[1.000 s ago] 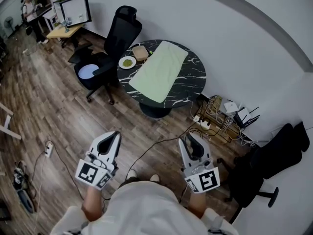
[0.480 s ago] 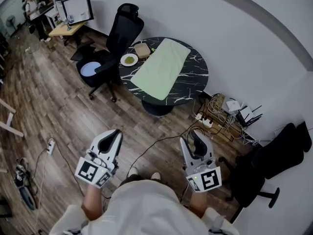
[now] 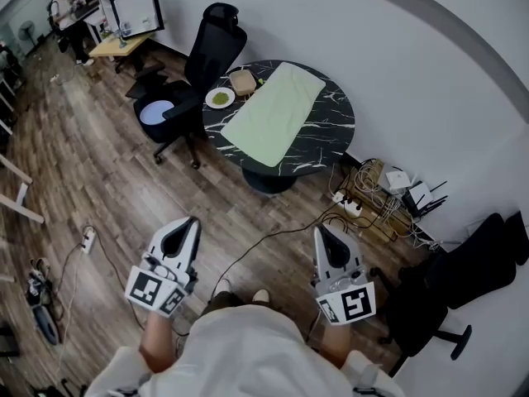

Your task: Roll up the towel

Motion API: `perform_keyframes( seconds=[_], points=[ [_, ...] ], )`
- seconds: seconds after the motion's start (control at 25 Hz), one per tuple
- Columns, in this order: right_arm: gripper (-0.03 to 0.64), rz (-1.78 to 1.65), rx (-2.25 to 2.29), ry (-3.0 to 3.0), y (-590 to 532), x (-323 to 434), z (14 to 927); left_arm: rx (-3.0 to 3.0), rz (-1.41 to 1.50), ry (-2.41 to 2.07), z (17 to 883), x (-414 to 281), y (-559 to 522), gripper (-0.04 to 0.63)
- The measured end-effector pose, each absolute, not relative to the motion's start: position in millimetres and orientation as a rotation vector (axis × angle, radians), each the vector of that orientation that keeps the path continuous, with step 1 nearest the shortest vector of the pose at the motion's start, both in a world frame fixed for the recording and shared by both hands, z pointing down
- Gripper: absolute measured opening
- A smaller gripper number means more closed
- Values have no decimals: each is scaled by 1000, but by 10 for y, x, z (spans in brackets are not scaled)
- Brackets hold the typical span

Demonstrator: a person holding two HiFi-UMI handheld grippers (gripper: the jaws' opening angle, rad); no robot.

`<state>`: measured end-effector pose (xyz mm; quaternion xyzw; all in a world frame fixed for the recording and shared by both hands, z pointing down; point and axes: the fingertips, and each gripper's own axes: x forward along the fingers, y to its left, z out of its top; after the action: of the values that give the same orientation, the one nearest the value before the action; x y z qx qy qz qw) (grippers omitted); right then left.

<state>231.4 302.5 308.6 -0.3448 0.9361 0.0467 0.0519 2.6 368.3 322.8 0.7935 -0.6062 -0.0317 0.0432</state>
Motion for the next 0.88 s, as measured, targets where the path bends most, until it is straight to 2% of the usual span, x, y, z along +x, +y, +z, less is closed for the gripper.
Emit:
perform_keyframes(
  seconds=[0.08, 0.12, 0.16, 0.2, 0.28, 0.36, 0.4, 0.52, 0.88],
  points=[
    [-4, 164, -1057, 2848, 3004, 2383, 3100, 2414, -92, -1876, 3249, 68, 3665, 5],
    [69, 173, -1062, 2849, 2988, 2422, 3111, 2409, -90, -1885, 3261, 89, 3650, 12],
    [107, 177, -1068, 2849, 2968, 2465, 3125, 2409, -86, -1888, 3272, 114, 3632, 47],
    [115, 173, -1075, 2845, 2943, 2511, 3139, 2412, -81, -1886, 3282, 142, 3611, 136],
    [150, 151, -1085, 2834, 2890, 2585, 3168, 2416, -68, -1891, 3294, 177, 3574, 254],
    [204, 134, -1098, 2832, 2836, 2612, 3203, 2403, -55, -1917, 3297, 163, 3548, 294],
    [259, 132, -1107, 2831, 2804, 2610, 3214, 2393, -48, -1932, 3295, 143, 3534, 310],
    [293, 133, -1141, 2809, 2699, 2600, 3218, 2375, -26, -1959, 3294, 76, 3471, 330],
    [304, 110, -1206, 2779, 2243, 2390, 3316, 2390, -55, -1924, 3389, -268, 2924, 334]
  ],
)
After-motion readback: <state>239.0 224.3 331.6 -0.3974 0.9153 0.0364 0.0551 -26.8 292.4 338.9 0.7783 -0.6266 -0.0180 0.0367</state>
